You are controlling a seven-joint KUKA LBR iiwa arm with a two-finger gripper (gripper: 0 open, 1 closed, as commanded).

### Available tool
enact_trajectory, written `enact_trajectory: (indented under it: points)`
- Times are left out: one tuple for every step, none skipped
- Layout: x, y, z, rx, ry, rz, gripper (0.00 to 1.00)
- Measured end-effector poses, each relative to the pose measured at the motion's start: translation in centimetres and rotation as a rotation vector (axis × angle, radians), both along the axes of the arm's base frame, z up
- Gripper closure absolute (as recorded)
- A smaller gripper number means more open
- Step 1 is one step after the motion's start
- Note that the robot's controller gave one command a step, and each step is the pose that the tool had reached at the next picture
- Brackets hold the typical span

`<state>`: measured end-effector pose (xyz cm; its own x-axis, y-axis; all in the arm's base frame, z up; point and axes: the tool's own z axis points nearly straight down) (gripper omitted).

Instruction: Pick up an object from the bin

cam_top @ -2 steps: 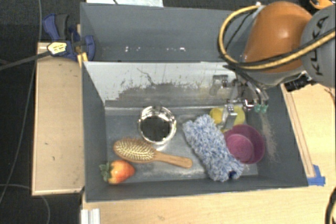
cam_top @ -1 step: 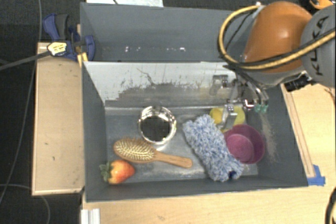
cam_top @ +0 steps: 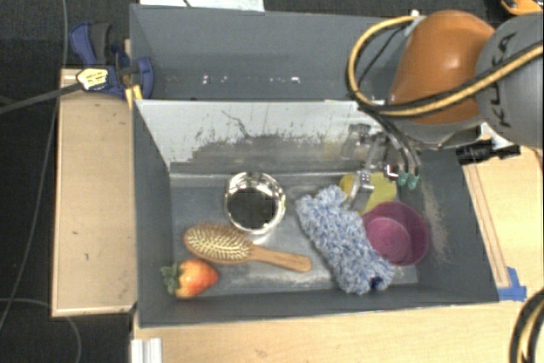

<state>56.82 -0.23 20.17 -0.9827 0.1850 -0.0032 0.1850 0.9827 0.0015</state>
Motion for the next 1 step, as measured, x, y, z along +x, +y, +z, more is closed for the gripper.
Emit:
enact_trajectory:
  points:
    - [0.21, -0.08, -1.15, 0.0, 0.001, 0.079, 0.0]
